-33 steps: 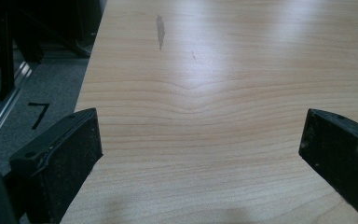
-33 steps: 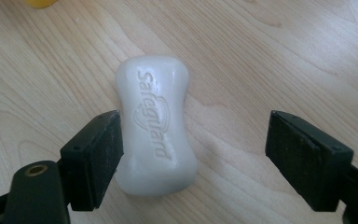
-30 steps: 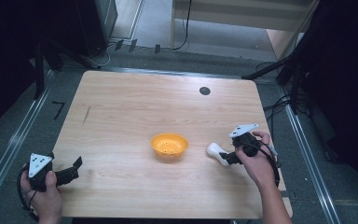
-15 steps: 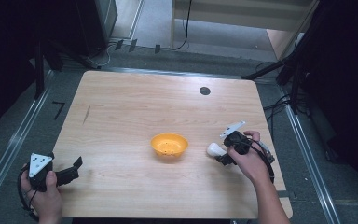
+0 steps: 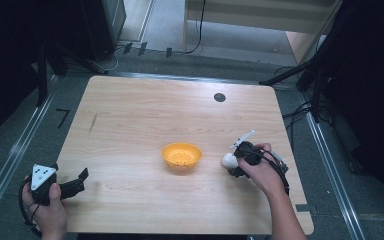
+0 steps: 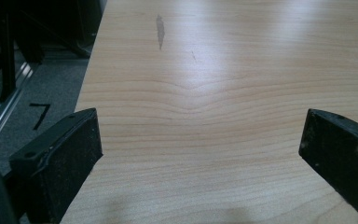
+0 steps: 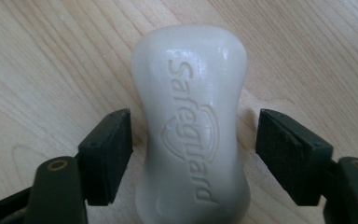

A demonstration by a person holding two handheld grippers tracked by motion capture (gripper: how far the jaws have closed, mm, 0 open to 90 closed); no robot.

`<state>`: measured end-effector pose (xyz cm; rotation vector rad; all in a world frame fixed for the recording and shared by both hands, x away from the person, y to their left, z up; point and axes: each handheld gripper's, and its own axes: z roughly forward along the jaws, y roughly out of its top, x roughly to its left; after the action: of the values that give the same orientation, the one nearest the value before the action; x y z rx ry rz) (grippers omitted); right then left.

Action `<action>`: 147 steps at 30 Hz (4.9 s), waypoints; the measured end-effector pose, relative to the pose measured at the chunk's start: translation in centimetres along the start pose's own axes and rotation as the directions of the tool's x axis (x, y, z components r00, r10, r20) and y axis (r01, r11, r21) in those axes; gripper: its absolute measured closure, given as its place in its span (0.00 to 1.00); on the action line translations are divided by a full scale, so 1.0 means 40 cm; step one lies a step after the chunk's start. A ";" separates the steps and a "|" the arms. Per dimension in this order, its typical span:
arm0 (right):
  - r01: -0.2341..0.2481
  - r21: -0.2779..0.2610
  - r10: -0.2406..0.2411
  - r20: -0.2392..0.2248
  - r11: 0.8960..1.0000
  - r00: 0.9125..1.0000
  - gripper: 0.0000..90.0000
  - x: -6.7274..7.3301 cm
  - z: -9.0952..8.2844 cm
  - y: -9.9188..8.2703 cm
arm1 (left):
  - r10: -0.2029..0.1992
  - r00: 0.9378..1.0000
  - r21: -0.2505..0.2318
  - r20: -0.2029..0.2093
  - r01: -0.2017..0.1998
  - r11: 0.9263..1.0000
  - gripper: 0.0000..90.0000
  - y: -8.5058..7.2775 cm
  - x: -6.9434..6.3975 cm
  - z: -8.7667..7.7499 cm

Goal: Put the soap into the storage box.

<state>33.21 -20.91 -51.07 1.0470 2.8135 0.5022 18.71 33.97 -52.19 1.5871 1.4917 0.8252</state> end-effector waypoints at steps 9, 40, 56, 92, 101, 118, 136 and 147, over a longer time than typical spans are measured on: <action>-0.024 -0.009 0.024 0.005 1.000 1.000 0.44 -0.004 0.004 0.001 | 0.001 1.000 0.000 0.001 -0.001 1.000 0.00 0.000 0.000 0.000; -0.018 -0.108 0.017 -0.004 0.994 1.000 0.55 -0.004 -0.001 -0.037 | 0.009 1.000 0.003 -0.003 -0.009 1.000 0.00 0.000 -0.003 0.000; 0.040 -0.072 -0.038 0.029 0.997 0.999 0.56 0.006 -0.008 -0.034 | 0.007 1.000 0.007 -0.002 -0.007 1.000 0.00 0.000 -0.002 0.001; 0.250 -0.113 -0.251 0.014 0.961 0.968 0.56 0.041 -0.115 0.081 | -0.001 1.000 0.008 0.000 0.001 1.000 0.00 0.000 0.000 0.001; 0.276 -0.123 -0.277 0.014 0.953 0.961 0.56 0.053 -0.132 0.114 | -0.003 1.000 0.007 -0.001 0.003 1.000 0.00 0.000 0.000 0.001; 0.342 -0.136 -0.345 0.007 0.930 0.939 0.56 0.080 -0.145 0.179 | -0.004 1.000 0.007 0.001 0.004 1.000 0.00 0.000 0.001 0.001; 0.405 -0.146 -0.412 -0.020 0.902 0.911 0.56 0.128 -0.118 0.249 | -0.010 1.000 0.003 0.003 0.010 1.000 0.00 0.000 0.001 0.001; 0.438 -0.148 -0.448 -0.037 0.887 0.893 0.56 0.147 -0.107 0.277 | -0.010 1.000 0.005 0.004 0.010 1.000 0.00 0.000 0.002 0.001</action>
<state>34.72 -10.37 -43.14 0.3405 2.8932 0.6702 18.76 34.04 -52.21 1.5823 1.4988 0.8130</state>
